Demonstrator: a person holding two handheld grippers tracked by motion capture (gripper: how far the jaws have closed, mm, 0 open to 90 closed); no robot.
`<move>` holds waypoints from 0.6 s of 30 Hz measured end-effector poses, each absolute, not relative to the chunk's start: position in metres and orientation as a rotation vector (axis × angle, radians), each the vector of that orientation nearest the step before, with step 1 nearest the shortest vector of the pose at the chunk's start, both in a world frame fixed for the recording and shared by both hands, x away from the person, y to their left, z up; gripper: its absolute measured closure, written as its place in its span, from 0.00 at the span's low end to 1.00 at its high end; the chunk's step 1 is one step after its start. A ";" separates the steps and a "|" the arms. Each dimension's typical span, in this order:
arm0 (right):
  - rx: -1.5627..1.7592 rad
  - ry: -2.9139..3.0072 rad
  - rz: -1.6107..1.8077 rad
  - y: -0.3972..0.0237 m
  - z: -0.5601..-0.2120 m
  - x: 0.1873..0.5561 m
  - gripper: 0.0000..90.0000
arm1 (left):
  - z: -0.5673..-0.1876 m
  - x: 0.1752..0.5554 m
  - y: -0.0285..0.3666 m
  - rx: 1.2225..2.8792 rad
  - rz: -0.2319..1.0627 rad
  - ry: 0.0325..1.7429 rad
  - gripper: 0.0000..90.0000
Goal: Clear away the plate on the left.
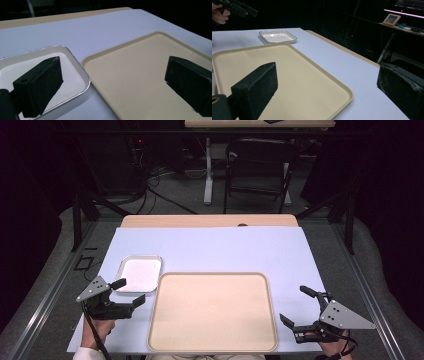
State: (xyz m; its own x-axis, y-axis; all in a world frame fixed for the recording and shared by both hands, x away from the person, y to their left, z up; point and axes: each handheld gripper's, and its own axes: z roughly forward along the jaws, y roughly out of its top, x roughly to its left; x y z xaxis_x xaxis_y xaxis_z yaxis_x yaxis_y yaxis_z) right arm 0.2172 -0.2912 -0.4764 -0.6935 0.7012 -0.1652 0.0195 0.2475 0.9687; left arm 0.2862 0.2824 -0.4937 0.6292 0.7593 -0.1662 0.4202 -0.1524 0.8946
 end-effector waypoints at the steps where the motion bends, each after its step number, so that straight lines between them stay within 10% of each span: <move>1: 0.657 1.932 1.485 -0.291 -0.476 0.217 0.03 | -0.494 0.288 0.283 1.776 0.390 0.969 0.01; 18: 0.662 1.941 1.483 -0.291 -0.478 0.219 0.03 | -0.500 0.318 0.300 1.775 0.379 1.107 0.00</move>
